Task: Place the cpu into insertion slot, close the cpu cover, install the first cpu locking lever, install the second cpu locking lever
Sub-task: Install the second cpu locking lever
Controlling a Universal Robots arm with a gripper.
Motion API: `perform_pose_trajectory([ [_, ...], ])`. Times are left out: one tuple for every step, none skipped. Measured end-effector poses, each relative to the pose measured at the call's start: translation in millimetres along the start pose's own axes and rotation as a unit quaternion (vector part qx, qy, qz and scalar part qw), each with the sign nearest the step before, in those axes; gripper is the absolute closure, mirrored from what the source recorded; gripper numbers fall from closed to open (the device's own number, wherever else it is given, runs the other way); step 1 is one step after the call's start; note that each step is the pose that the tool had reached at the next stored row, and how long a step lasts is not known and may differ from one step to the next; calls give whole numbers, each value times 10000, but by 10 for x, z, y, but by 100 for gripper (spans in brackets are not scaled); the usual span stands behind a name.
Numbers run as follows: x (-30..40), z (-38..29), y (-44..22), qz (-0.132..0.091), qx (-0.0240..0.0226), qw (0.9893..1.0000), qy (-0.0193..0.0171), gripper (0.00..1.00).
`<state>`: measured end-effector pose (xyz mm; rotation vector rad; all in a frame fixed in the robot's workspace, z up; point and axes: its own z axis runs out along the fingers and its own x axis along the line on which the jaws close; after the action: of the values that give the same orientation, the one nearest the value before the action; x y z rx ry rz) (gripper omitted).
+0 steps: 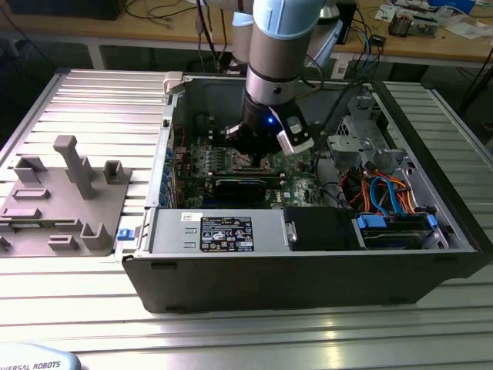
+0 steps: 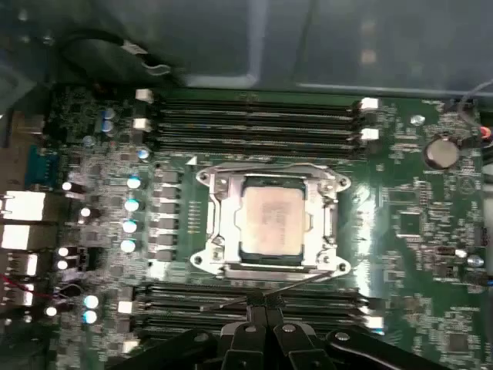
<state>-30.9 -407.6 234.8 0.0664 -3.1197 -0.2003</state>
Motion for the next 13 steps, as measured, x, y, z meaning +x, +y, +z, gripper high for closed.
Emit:
perform_pose_trajectory([
  [162,111,-9,0,0,10000,0,89],
  [187,136,-11,-1,0,10000,0,89],
  [206,149,-12,-1,-4,10000,0,89],
  [226,157,-13,-1,-8,10000,1,89],
  [245,169,-13,-1,-13,10000,-1,89],
  [263,179,-13,0,-16,10000,-1,89],
  [277,188,-12,-1,-18,10000,-1,89],
  [288,196,-8,-1,-18,10000,-1,89],
  [295,205,0,-1,-17,10000,0,89],
  [299,215,11,-1,-18,10000,0,89],
  [303,231,33,-1,-19,10000,-1,89],
  [308,246,57,-1,-19,10000,0,89],
  [311,257,75,-1,-20,10000,0,89],
])
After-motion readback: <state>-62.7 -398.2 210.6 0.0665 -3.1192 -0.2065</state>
